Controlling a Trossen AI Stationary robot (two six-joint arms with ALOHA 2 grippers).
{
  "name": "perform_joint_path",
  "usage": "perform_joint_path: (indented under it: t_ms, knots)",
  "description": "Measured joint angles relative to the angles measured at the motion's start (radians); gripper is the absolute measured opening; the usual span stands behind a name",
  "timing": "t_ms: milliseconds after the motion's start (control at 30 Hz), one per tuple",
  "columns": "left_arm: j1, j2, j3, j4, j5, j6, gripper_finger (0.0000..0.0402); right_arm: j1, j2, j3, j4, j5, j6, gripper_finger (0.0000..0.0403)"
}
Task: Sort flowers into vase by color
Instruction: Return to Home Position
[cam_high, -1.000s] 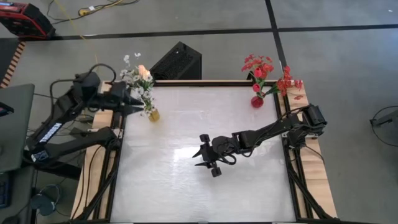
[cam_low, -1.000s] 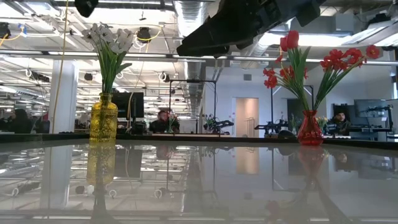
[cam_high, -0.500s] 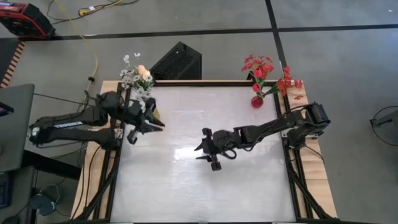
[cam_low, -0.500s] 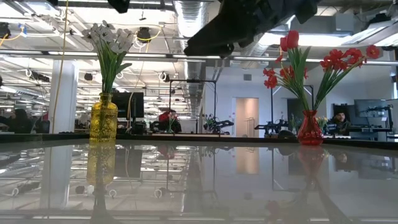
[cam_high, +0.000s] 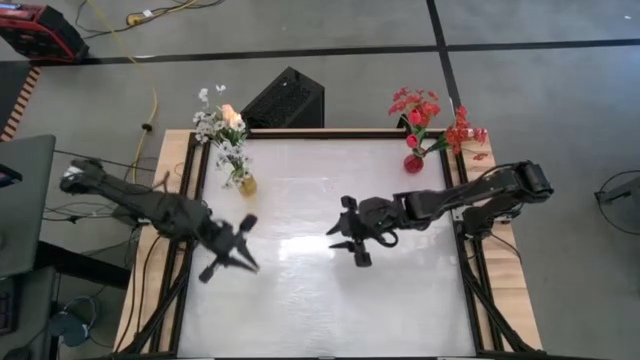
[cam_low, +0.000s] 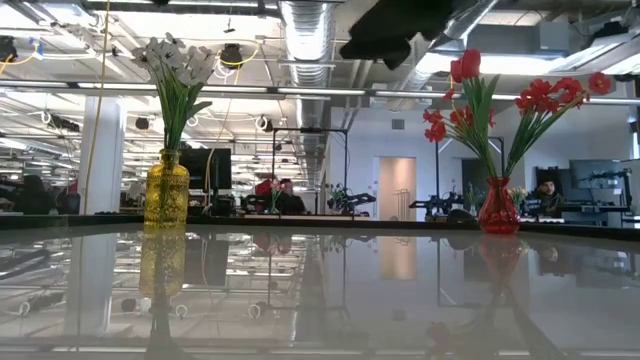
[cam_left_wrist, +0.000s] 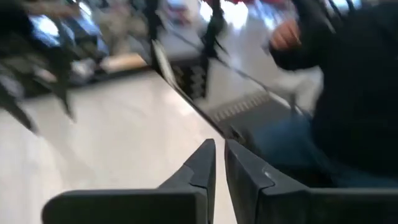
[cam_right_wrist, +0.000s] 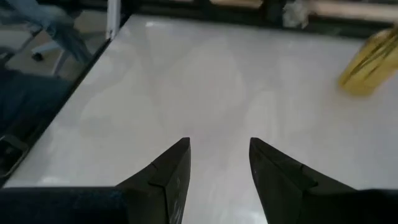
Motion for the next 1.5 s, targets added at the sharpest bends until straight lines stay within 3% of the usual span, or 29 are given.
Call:
perform_joint_path:
  t_ms: [133,300,467,633,800,967,1200,1333,1500]
  knots:
    - [-0.103,0.048,-0.092,0.058,-0.03,-0.011,0.0012,0.053,0.017,-0.005,-0.04,0.002,0.025,0.0189]
    - [-0.171,0.077,-0.253,0.277,-0.131,-0.069,0.0001,0.104,0.076,-0.104,0.18,0.022,0.034,0.0188]
    - [-0.171,0.087,-0.418,0.557,-0.191,-0.064,0.0,0.073,0.159,-0.17,0.434,-0.024,0.036,0.017]
    - [-0.123,0.061,-0.525,0.69,-0.209,-0.032,0.0,0.016,0.221,-0.177,0.509,-0.033,0.027,0.0135]
    - [-0.032,-0.011,-0.537,0.627,-0.21,-0.021,0.0,-0.064,0.213,-0.177,0.504,-0.027,0.003,0.0078]
    - [0.074,-0.16,-0.537,0.464,-0.158,0.012,0.0,-0.12,0.143,-0.224,0.509,-0.053,-0.023,0.0017]
    - [0.179,-0.397,-0.537,0.25,-0.157,0.011,0.0,-0.187,-0.035,-0.391,0.501,-0.056,0.021,0.003]
    - [0.2,-0.491,-0.536,0.177,-0.156,0.005,0.0,-0.201,-0.147,-0.488,0.51,-0.024,0.024,0.0016]
    - [0.202,-0.551,-0.536,0.134,-0.175,0.006,0.0,-0.207,-0.217,-0.628,0.694,-0.024,0.033,0.0018]
